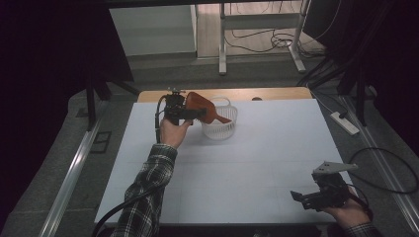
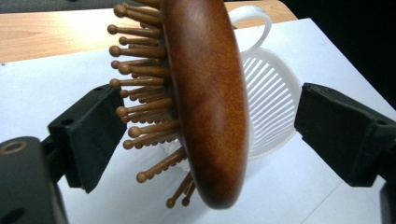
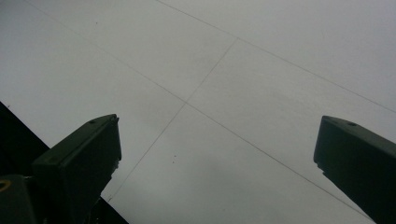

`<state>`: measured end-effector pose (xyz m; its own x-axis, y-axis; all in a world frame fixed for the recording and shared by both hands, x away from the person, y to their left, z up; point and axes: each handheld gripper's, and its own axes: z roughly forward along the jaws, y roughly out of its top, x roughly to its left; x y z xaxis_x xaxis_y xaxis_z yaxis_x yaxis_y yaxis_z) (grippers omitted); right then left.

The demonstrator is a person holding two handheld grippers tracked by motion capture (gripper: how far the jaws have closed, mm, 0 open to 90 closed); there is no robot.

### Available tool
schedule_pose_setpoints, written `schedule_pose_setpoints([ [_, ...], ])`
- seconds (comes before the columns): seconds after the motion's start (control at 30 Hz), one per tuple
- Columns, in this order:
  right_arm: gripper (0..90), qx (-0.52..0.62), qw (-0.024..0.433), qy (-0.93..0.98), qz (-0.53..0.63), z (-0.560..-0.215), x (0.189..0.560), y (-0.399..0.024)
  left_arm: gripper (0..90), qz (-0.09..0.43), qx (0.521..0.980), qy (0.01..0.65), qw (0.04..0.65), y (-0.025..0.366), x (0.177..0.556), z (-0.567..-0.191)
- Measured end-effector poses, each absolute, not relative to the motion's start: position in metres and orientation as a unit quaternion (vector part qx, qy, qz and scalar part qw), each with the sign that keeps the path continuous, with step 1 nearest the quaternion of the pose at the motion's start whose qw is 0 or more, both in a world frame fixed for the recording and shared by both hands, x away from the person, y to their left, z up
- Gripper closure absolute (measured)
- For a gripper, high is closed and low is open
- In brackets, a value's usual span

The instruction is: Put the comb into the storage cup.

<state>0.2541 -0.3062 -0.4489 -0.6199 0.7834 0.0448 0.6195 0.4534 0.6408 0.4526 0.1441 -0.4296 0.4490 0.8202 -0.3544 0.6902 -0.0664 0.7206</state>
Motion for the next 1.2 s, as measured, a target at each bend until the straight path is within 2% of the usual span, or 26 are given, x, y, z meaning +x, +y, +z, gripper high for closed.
schedule_pose_setpoints([
  [1.2, 0.0, 0.419, 0.136, 0.84, 0.318, -0.448, 0.253, -0.306, 0.0, 0.128, 0.778, 0.461, 0.408, 0.154, 0.427, -0.422],
])
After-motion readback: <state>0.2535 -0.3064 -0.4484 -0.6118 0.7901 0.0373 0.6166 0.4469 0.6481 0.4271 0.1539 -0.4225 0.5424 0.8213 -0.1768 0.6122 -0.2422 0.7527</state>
